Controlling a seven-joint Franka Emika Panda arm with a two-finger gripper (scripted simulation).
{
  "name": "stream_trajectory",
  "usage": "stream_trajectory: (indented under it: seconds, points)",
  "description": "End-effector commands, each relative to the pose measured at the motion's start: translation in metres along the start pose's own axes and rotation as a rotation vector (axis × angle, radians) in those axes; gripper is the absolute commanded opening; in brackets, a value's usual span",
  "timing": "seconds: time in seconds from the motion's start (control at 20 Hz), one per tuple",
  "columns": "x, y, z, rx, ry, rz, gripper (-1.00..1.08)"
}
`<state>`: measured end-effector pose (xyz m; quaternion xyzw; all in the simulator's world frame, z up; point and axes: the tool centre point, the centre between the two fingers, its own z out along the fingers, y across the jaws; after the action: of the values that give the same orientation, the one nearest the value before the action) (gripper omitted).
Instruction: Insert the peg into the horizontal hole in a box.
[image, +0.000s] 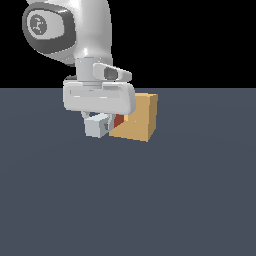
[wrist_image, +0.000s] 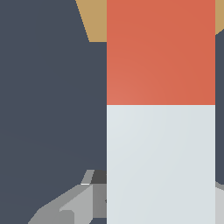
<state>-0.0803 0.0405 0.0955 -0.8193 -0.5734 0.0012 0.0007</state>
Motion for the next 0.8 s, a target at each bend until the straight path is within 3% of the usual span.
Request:
stream_trajectory:
  seconds: [0.0,0.75]
  points:
    - [0.0030,0.0012,-0.0024,-0.003,0.001,0.018,-1.00]
    - [0.0051,0.0021,-0.0031,-0.002,0.002,0.028,-1.00]
